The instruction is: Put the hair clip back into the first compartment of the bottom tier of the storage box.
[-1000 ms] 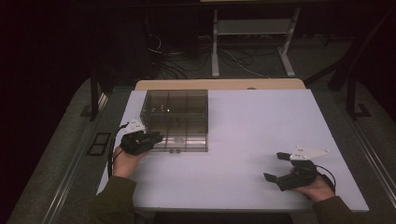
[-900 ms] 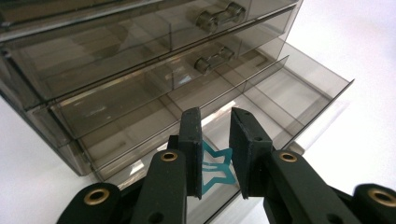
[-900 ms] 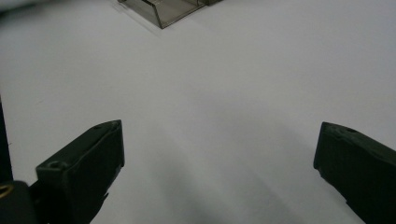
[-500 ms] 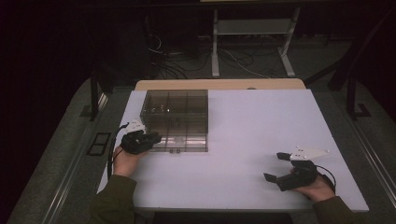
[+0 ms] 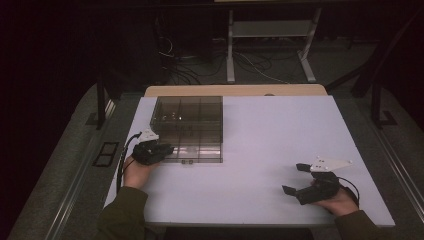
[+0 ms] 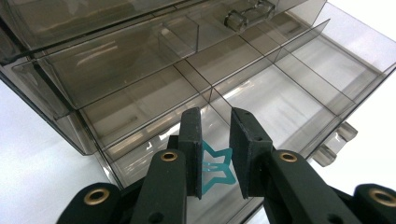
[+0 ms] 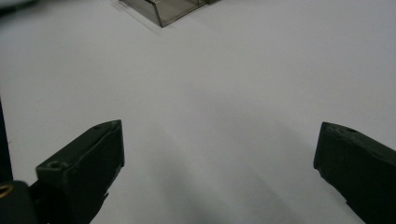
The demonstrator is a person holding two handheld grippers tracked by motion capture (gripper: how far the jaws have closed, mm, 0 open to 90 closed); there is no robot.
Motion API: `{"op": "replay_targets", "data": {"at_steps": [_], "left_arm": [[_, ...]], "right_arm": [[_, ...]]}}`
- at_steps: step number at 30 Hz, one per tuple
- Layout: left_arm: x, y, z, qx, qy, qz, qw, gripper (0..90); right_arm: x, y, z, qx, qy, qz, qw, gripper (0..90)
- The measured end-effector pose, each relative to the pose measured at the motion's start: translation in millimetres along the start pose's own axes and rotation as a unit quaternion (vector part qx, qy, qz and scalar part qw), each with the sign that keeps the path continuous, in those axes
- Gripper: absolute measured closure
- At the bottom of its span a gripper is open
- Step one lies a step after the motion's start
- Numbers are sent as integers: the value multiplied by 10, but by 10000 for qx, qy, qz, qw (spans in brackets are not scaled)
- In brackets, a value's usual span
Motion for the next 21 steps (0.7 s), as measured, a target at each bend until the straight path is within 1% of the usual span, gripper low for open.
{"op": "replay_targets", "data": {"at_steps": [3, 10, 21], "left_arm": [[-7, 6, 3, 12, -23, 21, 10000, 733], [-17, 13, 5, 32, -6, 57, 10000, 717], [-7, -2, 12, 41, -50, 33, 10000, 696]], "right_arm": [[-1, -2, -1, -4, 0, 2, 10000, 13], [-1, -1, -2, -3, -9, 3, 10000, 12], [-2, -8, -3, 19, 24, -27, 10000, 13]]}}
Point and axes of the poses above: each handheld gripper's, and its own axes: y roughly forward along the jaws, x roughly out of its top, z roughly to its left, the point moved 9 cm from there along y, roughly forward along the jaws, and after that the axes turned 10 degrees about x, right-handed, at the moved point
